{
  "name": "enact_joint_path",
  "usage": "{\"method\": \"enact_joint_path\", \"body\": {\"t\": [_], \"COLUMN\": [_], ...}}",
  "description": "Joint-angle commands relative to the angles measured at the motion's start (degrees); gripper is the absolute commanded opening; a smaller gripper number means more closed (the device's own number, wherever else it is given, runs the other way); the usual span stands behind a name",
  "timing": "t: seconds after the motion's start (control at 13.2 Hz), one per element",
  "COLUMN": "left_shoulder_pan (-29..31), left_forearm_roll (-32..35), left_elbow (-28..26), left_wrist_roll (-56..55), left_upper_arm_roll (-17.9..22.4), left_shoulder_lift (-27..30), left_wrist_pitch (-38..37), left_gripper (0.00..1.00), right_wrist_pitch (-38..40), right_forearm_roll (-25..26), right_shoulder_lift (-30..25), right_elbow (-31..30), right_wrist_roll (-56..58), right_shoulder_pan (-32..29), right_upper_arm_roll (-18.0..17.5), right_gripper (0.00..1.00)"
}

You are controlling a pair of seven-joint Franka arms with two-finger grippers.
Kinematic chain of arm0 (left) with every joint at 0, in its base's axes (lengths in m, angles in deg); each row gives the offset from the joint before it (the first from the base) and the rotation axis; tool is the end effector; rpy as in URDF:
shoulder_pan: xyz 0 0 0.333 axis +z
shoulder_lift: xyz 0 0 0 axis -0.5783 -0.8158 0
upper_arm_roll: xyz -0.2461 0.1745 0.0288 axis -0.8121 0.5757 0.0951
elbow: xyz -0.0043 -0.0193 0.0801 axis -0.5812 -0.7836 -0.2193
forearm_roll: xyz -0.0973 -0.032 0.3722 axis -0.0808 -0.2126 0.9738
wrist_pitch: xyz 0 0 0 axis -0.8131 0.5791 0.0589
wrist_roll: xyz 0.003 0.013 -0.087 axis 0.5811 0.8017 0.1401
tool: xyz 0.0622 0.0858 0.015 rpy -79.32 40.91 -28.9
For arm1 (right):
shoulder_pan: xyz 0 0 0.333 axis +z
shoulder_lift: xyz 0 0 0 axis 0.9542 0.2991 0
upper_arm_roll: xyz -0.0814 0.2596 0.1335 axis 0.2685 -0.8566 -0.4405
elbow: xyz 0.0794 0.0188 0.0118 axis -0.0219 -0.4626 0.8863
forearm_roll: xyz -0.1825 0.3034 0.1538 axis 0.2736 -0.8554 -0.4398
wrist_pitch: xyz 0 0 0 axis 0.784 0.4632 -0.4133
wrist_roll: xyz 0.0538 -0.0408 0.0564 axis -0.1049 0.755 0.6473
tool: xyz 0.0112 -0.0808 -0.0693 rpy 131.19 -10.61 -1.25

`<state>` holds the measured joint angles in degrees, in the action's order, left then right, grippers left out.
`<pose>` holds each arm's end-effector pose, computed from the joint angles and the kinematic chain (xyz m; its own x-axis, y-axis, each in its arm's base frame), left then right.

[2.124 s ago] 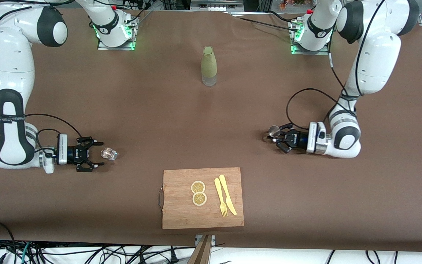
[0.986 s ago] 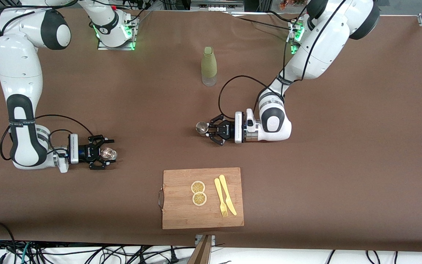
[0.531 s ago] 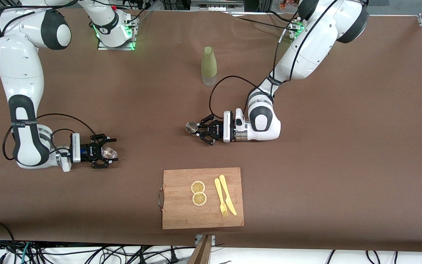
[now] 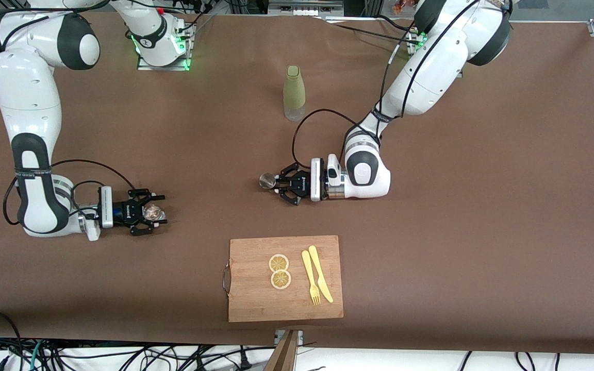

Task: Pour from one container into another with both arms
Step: 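Carry the jigger with the left gripper toward the right gripper's beaker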

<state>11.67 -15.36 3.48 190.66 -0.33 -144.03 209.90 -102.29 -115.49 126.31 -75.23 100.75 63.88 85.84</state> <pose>0.5429 -0.4206 0.0778 0.1725 -0.1610 0.9718 -0.9849 -0.0416 0.1679 0.6423 -0.0433 0.0778 -0.0849 0.3192 0.9439 0.9720 0.2347 0.0081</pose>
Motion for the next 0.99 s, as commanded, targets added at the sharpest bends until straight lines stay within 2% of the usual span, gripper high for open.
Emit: {"method": "enact_joint_path", "body": {"t": [0.0,0.08,0.3,0.53,0.91], "left_shoulder_pan": [-1.5,-2.0,-2.4,-3.2,-4.1], "left_forearm_roll": [-2.6,-2.8,-4.7,-5.7,-7.7], "left_elbow": [3.2,3.9,4.5,5.0,5.3], "left_wrist_roll": [3.3,2.9,2.8,2.7,2.6], "left_upper_arm_roll": [0.0,0.0,-0.1,-0.2,-0.2], "left_shoulder_lift": [-1.3,-1.5,-1.5,-1.5,-1.7], "left_wrist_pitch": [4.8,4.8,4.9,5.7,6.7], "left_gripper": [0.0,0.0,0.0,0.0,0.0], "right_wrist_pitch": [1.8,1.8,1.8,1.8,1.8], "right_forearm_roll": [-1.0,-1.0,-0.8,-0.7,-0.6], "right_shoulder_lift": [0.1,0.1,0.1,0.6,0.7], "right_elbow": [-0.4,-0.4,-0.4,-0.4,-0.4], "right_wrist_roll": [1.1,1.1,1.2,1.2,1.1], "right_shoulder_pan": [-0.8,-0.8,-0.8,-0.8,-1.0], "right_upper_arm_roll": [-0.3,-0.2,-0.2,-0.2,-0.1], "right_gripper": [0.65,0.63,0.49,0.44,0.18]}}
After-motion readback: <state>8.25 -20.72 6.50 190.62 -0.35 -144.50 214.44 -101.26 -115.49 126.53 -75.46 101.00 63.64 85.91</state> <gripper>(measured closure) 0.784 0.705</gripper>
